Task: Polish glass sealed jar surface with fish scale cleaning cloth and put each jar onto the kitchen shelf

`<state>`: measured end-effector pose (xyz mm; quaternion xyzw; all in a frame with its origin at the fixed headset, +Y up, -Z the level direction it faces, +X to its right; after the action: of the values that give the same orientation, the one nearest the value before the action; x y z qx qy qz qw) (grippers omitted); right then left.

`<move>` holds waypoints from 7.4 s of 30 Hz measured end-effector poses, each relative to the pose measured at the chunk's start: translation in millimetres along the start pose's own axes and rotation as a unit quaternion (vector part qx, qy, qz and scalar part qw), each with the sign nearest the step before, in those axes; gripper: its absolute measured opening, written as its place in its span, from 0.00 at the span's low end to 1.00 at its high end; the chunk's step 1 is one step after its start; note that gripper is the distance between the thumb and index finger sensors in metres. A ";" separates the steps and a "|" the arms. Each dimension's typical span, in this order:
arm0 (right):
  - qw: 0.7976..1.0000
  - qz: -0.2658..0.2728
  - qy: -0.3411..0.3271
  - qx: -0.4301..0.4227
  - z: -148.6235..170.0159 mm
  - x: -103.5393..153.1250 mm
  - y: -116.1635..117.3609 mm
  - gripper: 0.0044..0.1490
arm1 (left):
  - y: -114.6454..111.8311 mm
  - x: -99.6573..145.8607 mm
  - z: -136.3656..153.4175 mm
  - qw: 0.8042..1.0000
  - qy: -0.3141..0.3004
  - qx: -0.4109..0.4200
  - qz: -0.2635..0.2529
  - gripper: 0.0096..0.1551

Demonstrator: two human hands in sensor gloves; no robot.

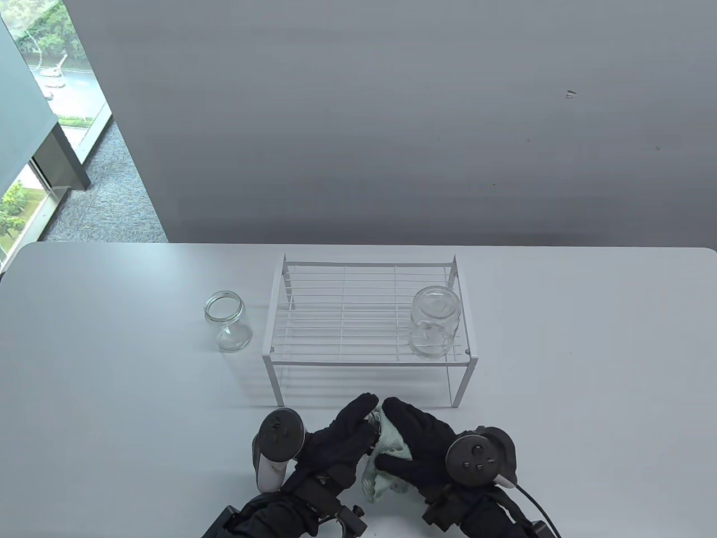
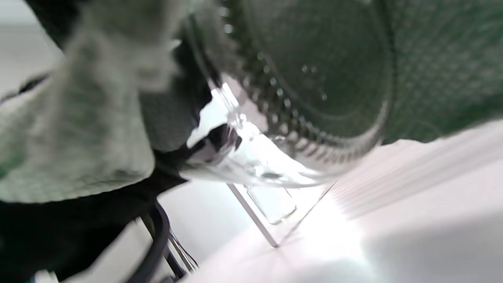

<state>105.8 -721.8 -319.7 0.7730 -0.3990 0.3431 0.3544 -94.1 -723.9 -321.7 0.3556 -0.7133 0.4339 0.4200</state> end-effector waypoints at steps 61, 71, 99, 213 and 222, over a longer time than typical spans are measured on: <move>0.993 0.056 -0.099 0.041 -25.8 8.4 -9.2 0.48 | -3.7 4.0 2.2 0.999 -0.005 0.043 0.006 0.41; 0.988 -0.053 -0.070 0.126 -28.1 3.8 17.5 0.59 | -14.3 3.7 -19.6 0.987 -0.087 -0.130 0.032 0.40; 0.938 0.054 0.062 -0.337 19.3 6.2 34.0 0.65 | -6.9 3.5 12.1 0.952 -0.010 0.306 0.015 0.33; 1.000 -0.001 0.030 0.004 6.6 2.7 -18.6 0.32 | 76.2 -83.5 -69.0 0.935 -0.071 -0.318 -0.137 0.70; 1.000 0.004 0.030 0.002 6.5 3.7 -19.1 0.32 | 131.7 -46.1 -81.6 0.901 -0.089 -0.366 -0.213 0.45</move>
<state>125.5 -720.3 -325.3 0.7616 -0.3900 0.3685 0.3633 -167.0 -593.6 -383.6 0.3570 -0.7636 0.0088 0.5380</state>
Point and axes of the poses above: the tracker on the back of each hand, its own z axis roughly to the little-finger side, its own x axis roughly from the fingertips to the wrist, y = z × x, the point moved 4 cm from there along -x, roughly from the wrist to the fingertips, and after that the axes turned 11 degrees about -x, right-handed, at the moved point
